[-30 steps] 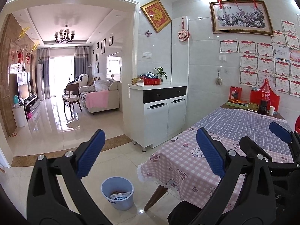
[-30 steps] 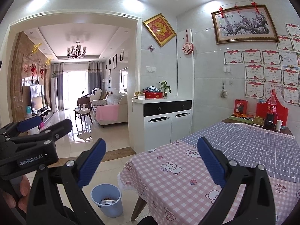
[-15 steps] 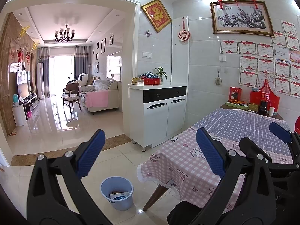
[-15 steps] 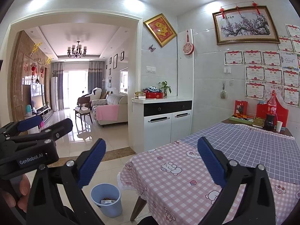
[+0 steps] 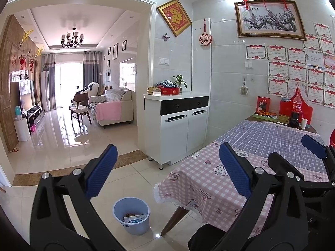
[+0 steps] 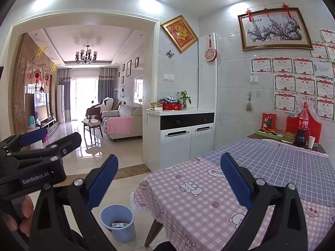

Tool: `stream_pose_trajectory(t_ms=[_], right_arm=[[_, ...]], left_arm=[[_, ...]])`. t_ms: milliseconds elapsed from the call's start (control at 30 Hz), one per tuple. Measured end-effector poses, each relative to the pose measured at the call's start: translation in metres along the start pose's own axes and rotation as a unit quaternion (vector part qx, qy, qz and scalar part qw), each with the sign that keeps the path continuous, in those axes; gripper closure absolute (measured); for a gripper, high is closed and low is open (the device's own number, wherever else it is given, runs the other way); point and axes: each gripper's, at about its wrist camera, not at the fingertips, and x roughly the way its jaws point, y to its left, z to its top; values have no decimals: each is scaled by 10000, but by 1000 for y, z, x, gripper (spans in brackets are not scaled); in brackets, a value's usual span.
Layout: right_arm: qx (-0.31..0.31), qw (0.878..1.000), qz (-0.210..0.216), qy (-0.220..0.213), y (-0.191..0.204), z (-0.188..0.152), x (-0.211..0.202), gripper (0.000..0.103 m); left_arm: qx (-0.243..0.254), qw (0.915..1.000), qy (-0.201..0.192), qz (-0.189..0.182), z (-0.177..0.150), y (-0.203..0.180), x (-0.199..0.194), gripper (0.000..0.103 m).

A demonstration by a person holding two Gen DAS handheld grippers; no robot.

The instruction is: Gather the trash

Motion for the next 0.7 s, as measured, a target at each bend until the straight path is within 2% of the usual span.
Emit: stream_pose_trajectory(t_ms=[700], right_arm=[[7, 10000, 15, 34, -3, -3, 2, 7]], left_arm=[[-2, 10000, 11, 2, 0, -1, -1, 7]])
